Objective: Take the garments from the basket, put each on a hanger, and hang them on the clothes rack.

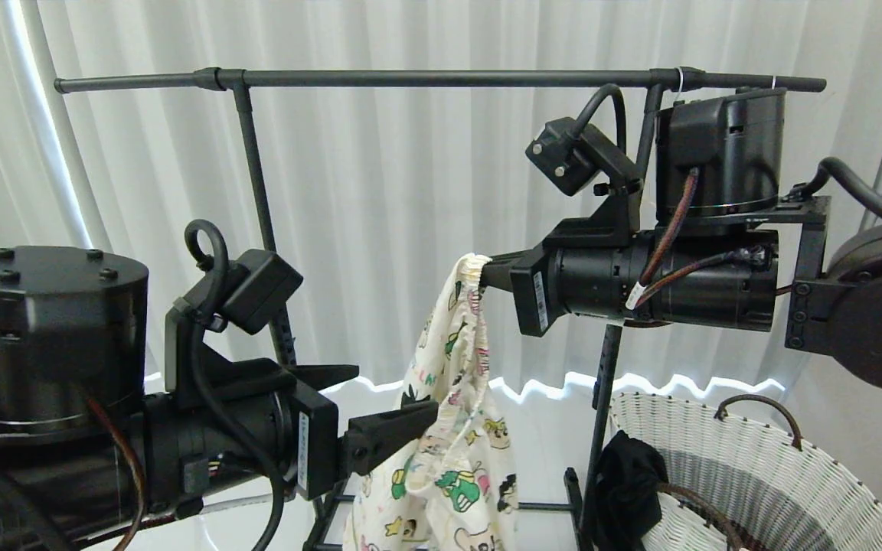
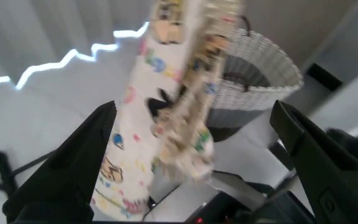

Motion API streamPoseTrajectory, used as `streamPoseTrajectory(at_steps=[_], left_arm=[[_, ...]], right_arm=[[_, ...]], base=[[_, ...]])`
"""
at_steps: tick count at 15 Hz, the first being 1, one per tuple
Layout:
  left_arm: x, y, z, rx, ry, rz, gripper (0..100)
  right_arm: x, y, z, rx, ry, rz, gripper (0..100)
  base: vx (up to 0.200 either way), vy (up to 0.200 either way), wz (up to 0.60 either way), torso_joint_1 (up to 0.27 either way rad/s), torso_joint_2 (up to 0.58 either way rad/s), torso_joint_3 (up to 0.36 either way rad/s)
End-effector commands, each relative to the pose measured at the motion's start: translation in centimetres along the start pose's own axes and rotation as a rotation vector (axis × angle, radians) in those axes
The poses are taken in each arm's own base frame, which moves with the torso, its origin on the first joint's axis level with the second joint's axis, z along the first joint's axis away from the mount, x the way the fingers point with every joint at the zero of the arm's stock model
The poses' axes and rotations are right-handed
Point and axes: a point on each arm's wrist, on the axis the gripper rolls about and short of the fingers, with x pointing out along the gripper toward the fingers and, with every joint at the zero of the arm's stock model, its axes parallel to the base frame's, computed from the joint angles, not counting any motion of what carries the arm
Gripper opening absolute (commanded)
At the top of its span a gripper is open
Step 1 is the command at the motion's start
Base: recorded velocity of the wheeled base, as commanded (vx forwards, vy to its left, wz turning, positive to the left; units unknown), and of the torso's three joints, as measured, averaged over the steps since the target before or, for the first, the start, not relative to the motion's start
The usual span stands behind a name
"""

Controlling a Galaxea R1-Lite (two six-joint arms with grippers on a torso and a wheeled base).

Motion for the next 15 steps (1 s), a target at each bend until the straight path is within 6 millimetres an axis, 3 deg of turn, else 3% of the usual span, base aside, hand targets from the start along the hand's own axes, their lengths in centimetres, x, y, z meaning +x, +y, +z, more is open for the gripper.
streamPoseTrajectory(at_steps=[1,9,15], left_arm=[[0.6,1.8,-0.5,-0.034,0.017,0.070,100],[2.8,2.3,-2.7,-0.045,0.138,0.084,100],[3.0,3.4,-7.8,-0.071,0.320,0.134,100]], right_arm=[[0.2,0.5,0.2,-0.005,-0.005,0.017,0],[1.4,3.0,1.4,-0.027,-0.041,0.088,0],[0.5,3.2,2.0,-0.028,-0.056,0.076,0]], base=[[0.000,0.000,0.00,0.000,0.00,0.000],[0.000,0.000,0.00,0.000,0.00,0.000],[0.000,0.000,0.00,0.000,0.00,0.000]])
